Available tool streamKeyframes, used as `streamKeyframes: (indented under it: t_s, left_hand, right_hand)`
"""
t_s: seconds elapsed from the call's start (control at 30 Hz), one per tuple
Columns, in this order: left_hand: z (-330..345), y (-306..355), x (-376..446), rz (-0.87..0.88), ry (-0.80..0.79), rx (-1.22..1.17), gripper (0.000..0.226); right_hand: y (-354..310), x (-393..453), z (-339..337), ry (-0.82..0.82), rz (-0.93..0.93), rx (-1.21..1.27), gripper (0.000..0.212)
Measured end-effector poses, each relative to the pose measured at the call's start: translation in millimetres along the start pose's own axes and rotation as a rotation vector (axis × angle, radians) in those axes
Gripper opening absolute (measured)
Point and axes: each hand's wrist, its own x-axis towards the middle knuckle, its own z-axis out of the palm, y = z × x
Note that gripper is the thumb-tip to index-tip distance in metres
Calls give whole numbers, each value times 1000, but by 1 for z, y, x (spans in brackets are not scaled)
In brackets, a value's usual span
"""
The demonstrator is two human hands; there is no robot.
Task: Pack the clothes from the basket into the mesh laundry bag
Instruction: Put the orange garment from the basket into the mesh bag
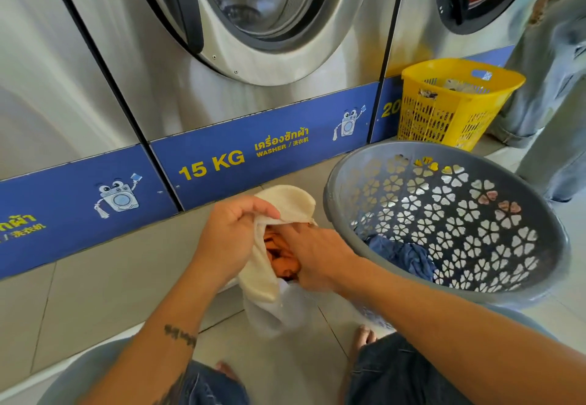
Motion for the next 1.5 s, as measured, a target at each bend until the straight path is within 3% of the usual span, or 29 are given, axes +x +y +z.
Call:
streamKeyframes:
  t_s: [0.17, 0.27, 0.4, 0.5, 0.6, 0.77, 0.83, 0.9, 1.0, 1.1, 1.2, 1.3, 1.4, 1.5]
  left_hand:
    - [19, -33, -1, -234, -236, 180, 46]
    - [26, -59, -6, -326, -366, 258, 43]
    - [22, -90, -14, -435, -384, 339, 40]
    - [9, -109, -17, -480, -303, 383, 39]
    - [-1, -123, -21, -520, -265, 428, 40]
    - [-1, -129, -17, -566, -310, 373, 45]
    - [4, -127, -15, -573, -328, 363, 45]
    - [10, -125, -13, -575, -338, 367, 44]
    - [16, -122, -5, -564, -317, 343, 41]
    - [18, -120, 6, -556, -279, 315, 40]
    - [20, -122, 11, -594, -247, 327, 39]
    - [20, -125, 5, -616, -239, 374, 36]
    - [16, -124, 3, -603, -171, 395, 30]
    - [17, -123, 4, -581, -161, 377, 29]
  right_hand:
    - [-1, -3, -8, -271, 211, -3, 34]
    - [0, -5, -1, -391, 280, 274, 26]
    - [-11, -6, 38, -160, 499, 751, 8]
    - [-29, -17, 82, 77, 650, 1012, 36]
    - [-40, -35, 119, 41, 493, 921, 63]
    - [-38, -48, 141, -220, 332, 433, 73]
    - [-36, -37, 135, -212, 395, 512, 69]
    - [-31, -17, 123, -110, 626, 835, 65]
    - [-28, 9, 115, 58, 907, 1141, 35]
    - [-30, 5, 134, 45, 951, 1272, 38]
    - [-30, -27, 158, -219, 739, 1082, 52]
    - [-15, -36, 167, -321, 688, 910, 60]
    - [4, -17, 152, -431, 730, 835, 44]
    - [24, -15, 120, -431, 798, 869, 25]
